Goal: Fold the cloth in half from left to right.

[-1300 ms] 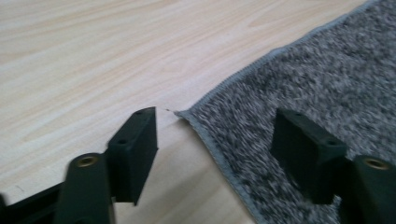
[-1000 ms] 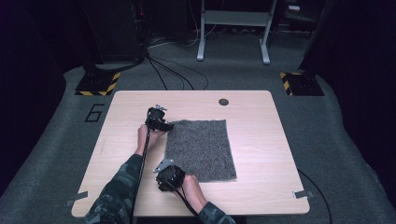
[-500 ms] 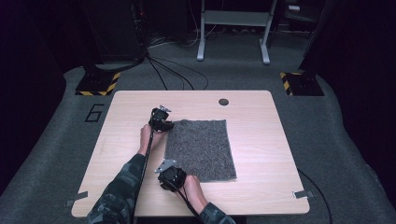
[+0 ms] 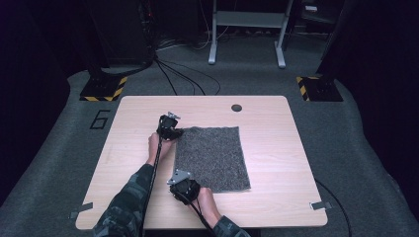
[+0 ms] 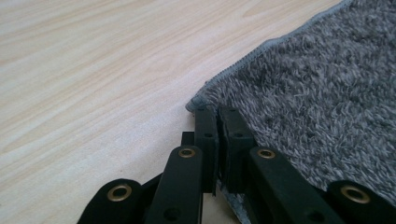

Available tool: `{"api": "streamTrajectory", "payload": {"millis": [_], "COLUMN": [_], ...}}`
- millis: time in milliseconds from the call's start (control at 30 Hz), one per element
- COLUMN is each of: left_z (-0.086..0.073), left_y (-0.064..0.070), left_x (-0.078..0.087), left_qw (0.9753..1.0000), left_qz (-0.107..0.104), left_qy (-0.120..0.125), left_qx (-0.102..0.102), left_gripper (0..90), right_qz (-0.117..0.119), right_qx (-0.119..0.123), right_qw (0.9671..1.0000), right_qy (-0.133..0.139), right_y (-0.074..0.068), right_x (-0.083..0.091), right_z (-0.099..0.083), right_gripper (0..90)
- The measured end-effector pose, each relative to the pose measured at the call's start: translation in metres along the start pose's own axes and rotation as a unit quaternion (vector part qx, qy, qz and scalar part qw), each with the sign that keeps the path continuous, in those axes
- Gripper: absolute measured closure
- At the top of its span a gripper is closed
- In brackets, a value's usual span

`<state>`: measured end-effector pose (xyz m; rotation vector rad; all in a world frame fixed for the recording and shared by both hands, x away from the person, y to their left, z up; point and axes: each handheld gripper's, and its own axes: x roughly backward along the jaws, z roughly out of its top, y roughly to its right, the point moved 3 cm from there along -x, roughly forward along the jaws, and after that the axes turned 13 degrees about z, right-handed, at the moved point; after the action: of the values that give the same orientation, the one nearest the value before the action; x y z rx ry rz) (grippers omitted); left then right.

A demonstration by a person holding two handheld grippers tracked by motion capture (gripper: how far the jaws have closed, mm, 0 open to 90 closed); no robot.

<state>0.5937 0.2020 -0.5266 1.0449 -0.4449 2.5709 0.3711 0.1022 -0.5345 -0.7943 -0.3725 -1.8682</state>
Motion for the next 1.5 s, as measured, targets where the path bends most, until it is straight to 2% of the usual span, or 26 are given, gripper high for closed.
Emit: {"api": "streamTrajectory", "payload": {"millis": [167, 333, 467, 567, 600, 867, 1033, 1167, 1200, 1267, 1367, 1433, 1500], "left_z": [0.005, 0.009, 0.013, 0.016, 0.017, 0.027, 0.034, 0.042, 0.044, 0.05, 0.058, 0.061, 0.064], "left_y": [-0.001, -0.005, -0.01, -0.013, -0.014, -0.024, -0.026, -0.031, -0.032, -0.033, -0.028, -0.019, -0.01], "left_x": [0.01, 0.016, 0.021, 0.027, 0.029, 0.044, 0.054, 0.066, 0.07, 0.077, 0.083, 0.08, 0.076], "left_qw": [0.9999, 0.9999, 0.9997, 0.9994, 0.9993, 0.999, 0.9981, 0.9974, 0.9967, 0.9967, 0.9957, 0.9952, 0.9952], "left_qz": [0.001, 0.006, 0.014, 0.024, 0.026, 0.034, 0.049, 0.059, 0.066, 0.065, 0.069, 0.067, 0.062], "left_qy": [0.011, 0.013, 0.013, 0.016, 0.017, 0.02, 0.019, 0.021, 0.022, 0.021, 0.028, 0.024, 0.024], "left_qx": [-0.009, -0.008, -0.012, -0.017, -0.02, -0.019, -0.032, -0.036, -0.042, -0.044, -0.055, -0.067, -0.071], "left_gripper": [86.7, 86.7, 86.7, 86.8, 86.8, 86.8, 86.8, 86.8, 86.8, 86.8, 86.8, 86.8, 86.8], "right_qz": [0.002, 0.001, 0.0, 0.003, 0.002, 0.004, 0.007, 0.007, 0.008, 0.007, 0.008, 0.007, 0.005], "right_qx": [0.005, 0.014, 0.012, 0.021, 0.017, 0.029, 0.036, 0.049, 0.052, 0.051, 0.051, 0.045, 0.035], "right_qw": [0.9997, 0.9987, 0.9976, 0.997, 0.9968, 0.9955, 0.9946, 0.9924, 0.9919, 0.9905, 0.9903, 0.9899, 0.9901], "right_qy": [0.024, 0.049, 0.068, 0.074, 0.078, 0.09, 0.097, 0.113, 0.115, 0.127, 0.129, 0.134, 0.136], "right_y": [-0.002, -0.005, -0.005, -0.007, -0.008, -0.014, -0.017, -0.022, -0.024, -0.026, -0.026, -0.023, -0.02], "right_x": [0.011, 0.024, 0.029, 0.031, 0.031, 0.036, 0.039, 0.041, 0.043, 0.046, 0.051, 0.056, 0.062], "right_z": [0.002, 0.006, 0.012, 0.018, 0.02, 0.029, 0.038, 0.05, 0.054, 0.058, 0.056, 0.052, 0.046], "right_gripper": [85.0, 85.2, 85.3, 85.4, 85.4, 85.5, 85.7, 85.9, 85.9, 85.9, 85.9, 86.0, 86.0]}}
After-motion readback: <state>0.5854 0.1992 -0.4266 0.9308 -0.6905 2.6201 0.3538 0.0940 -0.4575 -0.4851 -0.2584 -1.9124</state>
